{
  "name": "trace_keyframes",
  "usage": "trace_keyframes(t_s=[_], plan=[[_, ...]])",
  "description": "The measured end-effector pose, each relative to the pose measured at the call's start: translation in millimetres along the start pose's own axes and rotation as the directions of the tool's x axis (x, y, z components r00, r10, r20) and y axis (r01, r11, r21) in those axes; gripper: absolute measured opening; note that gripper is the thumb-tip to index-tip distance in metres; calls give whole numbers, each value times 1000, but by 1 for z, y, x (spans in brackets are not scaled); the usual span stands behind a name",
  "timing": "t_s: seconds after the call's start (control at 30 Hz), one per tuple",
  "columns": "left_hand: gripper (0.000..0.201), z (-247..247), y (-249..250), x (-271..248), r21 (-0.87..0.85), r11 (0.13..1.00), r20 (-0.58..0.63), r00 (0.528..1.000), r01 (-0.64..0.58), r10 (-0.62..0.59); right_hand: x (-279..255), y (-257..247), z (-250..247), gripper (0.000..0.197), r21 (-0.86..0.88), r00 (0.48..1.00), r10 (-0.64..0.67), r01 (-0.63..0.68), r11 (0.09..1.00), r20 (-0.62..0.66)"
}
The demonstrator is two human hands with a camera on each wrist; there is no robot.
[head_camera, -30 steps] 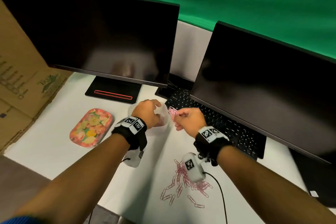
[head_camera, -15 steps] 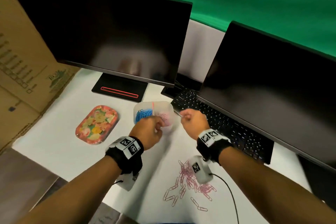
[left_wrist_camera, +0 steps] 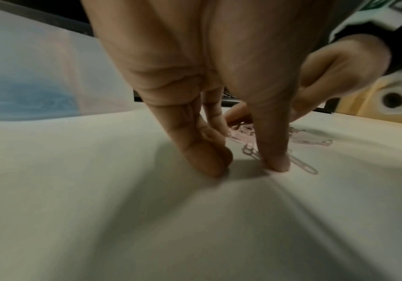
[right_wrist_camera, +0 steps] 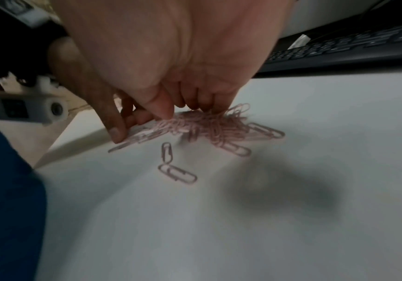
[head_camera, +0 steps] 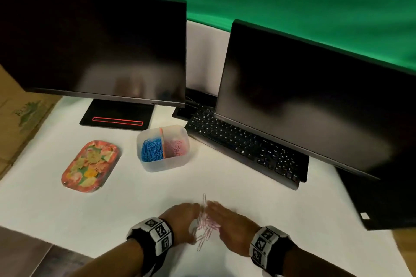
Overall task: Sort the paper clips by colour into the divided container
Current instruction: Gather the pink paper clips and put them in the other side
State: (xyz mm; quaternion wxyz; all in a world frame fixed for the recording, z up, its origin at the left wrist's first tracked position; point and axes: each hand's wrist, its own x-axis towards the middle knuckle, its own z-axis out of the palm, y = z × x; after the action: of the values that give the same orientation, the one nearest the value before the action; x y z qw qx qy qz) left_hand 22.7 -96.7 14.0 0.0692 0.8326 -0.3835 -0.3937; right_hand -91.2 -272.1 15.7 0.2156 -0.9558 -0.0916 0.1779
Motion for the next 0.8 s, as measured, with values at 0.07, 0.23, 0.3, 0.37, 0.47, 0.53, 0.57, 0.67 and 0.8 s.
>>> trace_keyframes(t_s=[0.07,0.23,0.3,0.37,0.47,0.53,0.57,0.67,0.8], plan=[[72,-1,-1,5,-81,997,-61,998,-1,-4,-12,7,-1,63,86,982,126,-114,990,-142],[119,-6,1,14,4,1000,-62,998,7,-6,-52,22,2,89,174,859,503,-483,858,-97],[116,-4,8,16,63,997,-38,998,-40,42,-57,22,11,96,216,852,523,-509,833,-11],[114,1,15,18,84,994,-31,997,-66,69,-51,20,19,94,248,854,520,-509,824,24],[98,8,25,20,75,995,-45,997,-61,64,-30,12,21,83,285,861,508,-494,821,32],[72,8,30,21,31,998,-92,994,-58,61,-14,4,17,68,274,873,486,-477,835,39],[59,7,32,21,9,998,-112,992,-58,58,-8,1,15,60,254,883,468,-462,850,40],[39,6,34,21,-30,998,-149,987,-58,53,5,-3,13,43,275,879,476,-466,841,30],[29,5,35,22,-84,995,-219,975,-49,29,13,-1,13,26,302,877,481,-453,839,-22]])
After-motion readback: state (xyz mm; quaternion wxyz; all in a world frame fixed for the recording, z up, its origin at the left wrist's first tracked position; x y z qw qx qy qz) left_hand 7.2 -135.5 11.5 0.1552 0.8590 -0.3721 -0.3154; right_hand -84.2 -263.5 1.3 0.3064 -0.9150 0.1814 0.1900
